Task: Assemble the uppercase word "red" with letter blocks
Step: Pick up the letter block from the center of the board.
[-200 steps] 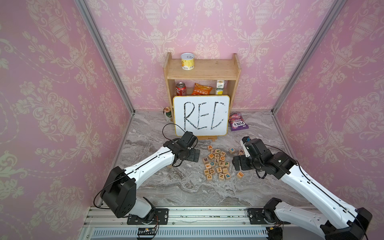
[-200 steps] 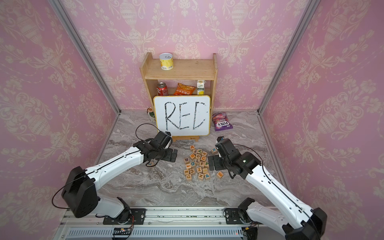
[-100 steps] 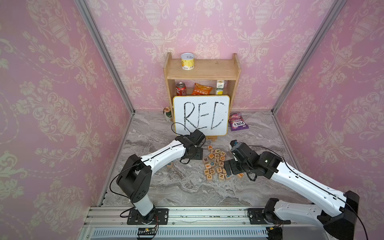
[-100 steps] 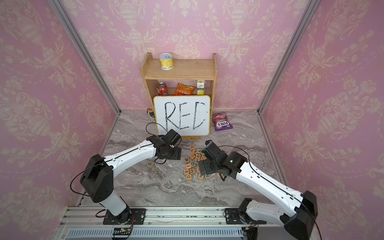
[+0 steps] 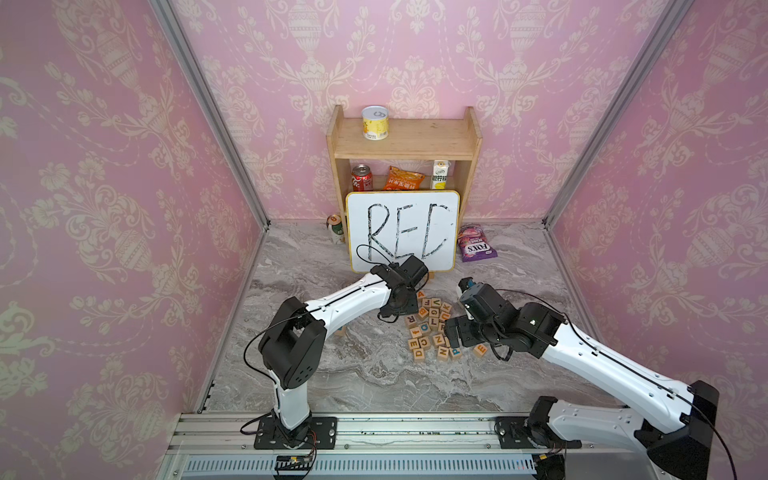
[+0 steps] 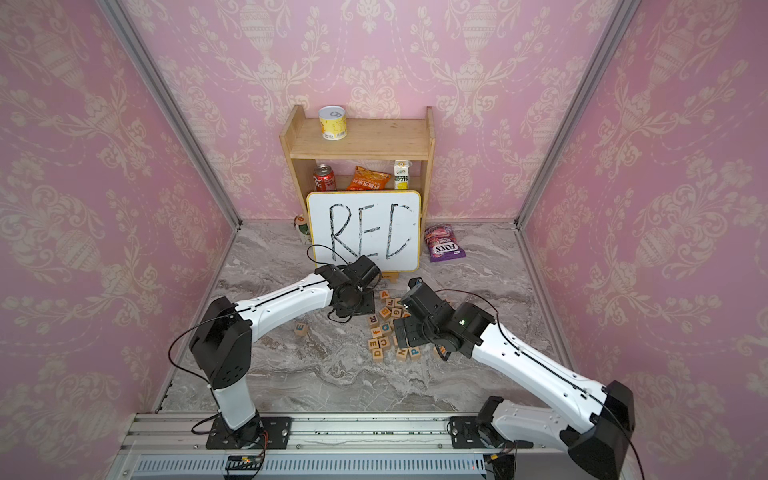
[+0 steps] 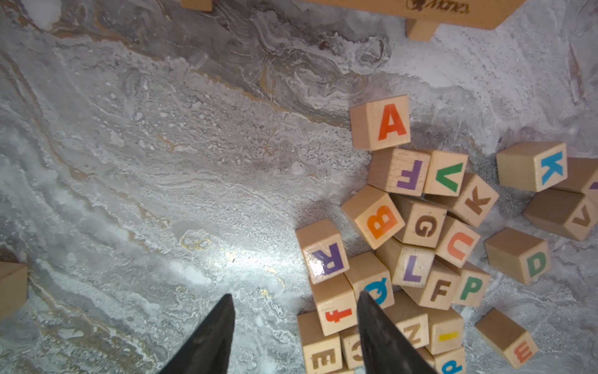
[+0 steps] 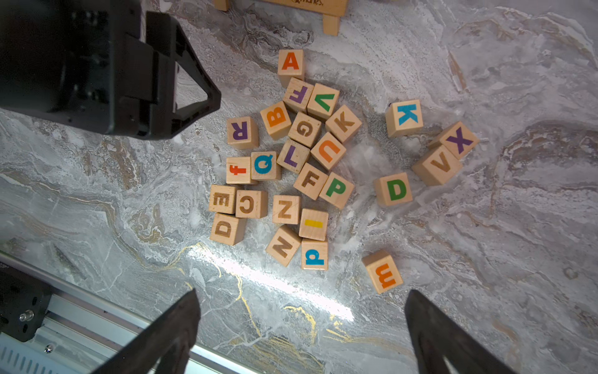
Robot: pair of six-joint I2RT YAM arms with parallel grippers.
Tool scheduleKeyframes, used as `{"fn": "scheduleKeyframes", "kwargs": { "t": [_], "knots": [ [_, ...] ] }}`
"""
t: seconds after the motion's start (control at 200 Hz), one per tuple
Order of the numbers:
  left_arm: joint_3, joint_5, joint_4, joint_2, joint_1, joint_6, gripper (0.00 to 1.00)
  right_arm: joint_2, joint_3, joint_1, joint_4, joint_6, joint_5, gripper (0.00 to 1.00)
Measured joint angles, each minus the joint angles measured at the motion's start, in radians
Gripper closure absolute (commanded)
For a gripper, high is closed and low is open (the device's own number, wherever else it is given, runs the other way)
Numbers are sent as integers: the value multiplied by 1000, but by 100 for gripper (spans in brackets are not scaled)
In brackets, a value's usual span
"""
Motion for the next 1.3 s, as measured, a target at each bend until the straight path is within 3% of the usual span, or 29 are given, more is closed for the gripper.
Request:
{"fn": "scheduleKeyframes", "kwargs": {
  "t": [0.605, 1.001, 1.296],
  "knots": [
    [89, 19, -24, 172, -20, -99, 42, -20, -14, 0, 0, 16, 0, 0],
    [108, 23, -18, 209, -21, -116, 43, -21, -26, 0, 0, 16, 0, 0],
    [108, 30, -6, 225, -28, -139, 51, -9, -30, 0, 9, 16, 0, 0]
  ]
}}
